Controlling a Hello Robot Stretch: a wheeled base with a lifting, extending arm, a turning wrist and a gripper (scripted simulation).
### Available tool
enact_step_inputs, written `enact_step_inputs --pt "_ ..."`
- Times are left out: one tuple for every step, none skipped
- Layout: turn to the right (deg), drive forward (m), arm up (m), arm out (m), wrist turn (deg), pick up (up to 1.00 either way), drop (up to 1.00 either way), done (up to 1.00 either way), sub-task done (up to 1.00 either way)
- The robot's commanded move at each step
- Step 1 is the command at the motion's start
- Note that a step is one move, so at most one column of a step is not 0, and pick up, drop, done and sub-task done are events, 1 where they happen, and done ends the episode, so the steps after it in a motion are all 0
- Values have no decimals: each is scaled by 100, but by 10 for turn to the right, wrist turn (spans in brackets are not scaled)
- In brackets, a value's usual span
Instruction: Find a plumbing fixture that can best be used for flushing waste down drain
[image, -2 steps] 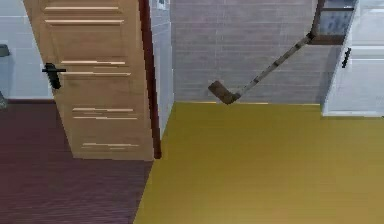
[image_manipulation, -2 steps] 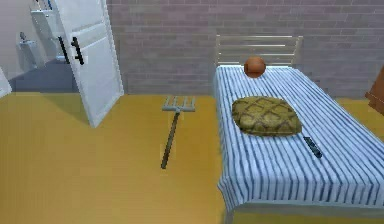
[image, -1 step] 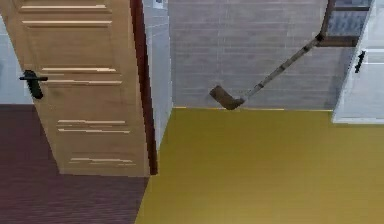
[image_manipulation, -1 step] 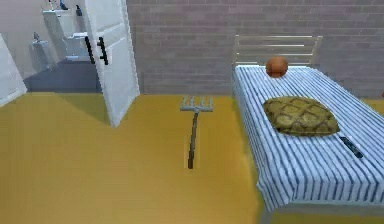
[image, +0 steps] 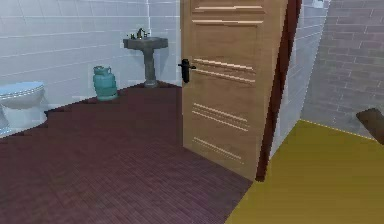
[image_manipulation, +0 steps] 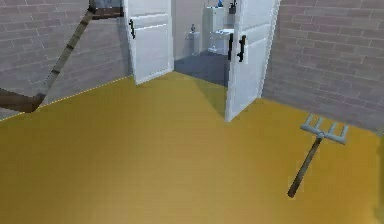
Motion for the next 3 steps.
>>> enact_step_inputs --pt "0 40 0 0 0 0 0 0 0" --pt "-450 0 0 0 0 0 0 0 0" --pt "-30 0 0 0 0 0 0 0 0"
